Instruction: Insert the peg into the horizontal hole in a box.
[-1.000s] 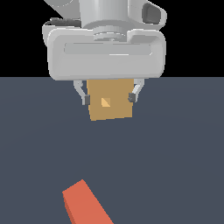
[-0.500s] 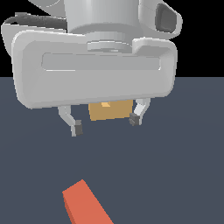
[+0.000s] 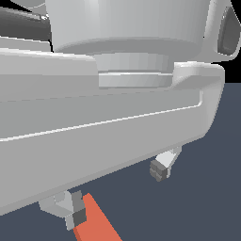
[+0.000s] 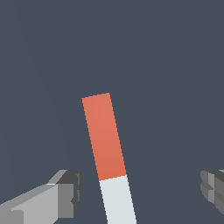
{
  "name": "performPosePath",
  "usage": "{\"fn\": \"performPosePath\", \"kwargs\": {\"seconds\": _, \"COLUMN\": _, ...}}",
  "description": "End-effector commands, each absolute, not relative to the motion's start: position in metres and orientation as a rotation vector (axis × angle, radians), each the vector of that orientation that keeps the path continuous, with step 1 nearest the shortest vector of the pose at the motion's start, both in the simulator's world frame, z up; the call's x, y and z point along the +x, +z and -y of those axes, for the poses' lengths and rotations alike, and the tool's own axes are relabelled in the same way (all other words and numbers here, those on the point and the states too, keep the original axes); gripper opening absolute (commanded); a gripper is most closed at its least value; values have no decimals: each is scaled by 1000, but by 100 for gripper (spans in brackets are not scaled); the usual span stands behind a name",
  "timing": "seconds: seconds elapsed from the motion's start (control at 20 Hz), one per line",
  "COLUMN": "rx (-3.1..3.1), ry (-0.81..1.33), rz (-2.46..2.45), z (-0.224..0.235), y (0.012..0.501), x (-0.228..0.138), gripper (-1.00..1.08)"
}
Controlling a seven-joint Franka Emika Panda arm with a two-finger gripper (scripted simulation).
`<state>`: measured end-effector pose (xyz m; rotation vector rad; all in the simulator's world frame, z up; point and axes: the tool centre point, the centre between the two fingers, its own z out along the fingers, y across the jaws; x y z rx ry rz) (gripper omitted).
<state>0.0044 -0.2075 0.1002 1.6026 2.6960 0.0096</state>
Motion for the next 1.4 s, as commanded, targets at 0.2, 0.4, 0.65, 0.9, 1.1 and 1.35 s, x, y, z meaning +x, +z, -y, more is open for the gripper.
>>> {"fn": "performPosePath", "kwargs": {"seconds": 0.2, "rx": 1462, "ry": 5, "rz": -2778, "z": 247, "y": 83, "x": 17, "gripper": 100}}
{"fn": "performPosePath", "kwargs": {"seconds": 0.4, "rx": 1398, "ry": 3, "rz": -2812, "z": 264, "y": 76, "x": 24, "gripper": 100}}
{"fn": "performPosePath", "kwargs": {"seconds": 0.65, "rx": 1345, "ry": 1, "rz": -2839, "z": 277, "y": 70, "x": 31, "gripper": 100}}
{"fn": "performPosePath", "kwargs": {"seconds": 0.9, "rx": 1320, "ry": 0, "rz": -2851, "z": 283, "y": 67, "x": 35, "gripper": 100}}
{"fn": "performPosePath", "kwargs": {"seconds": 1.1, "rx": 1318, "ry": 0, "rz": -2852, "z": 283, "y": 67, "x": 36, "gripper": 100}}
{"fn": "performPosePath", "kwargs": {"seconds": 1.35, "rx": 1320, "ry": 0, "rz": -2851, "z": 283, "y": 60, "x": 35, "gripper": 100}}
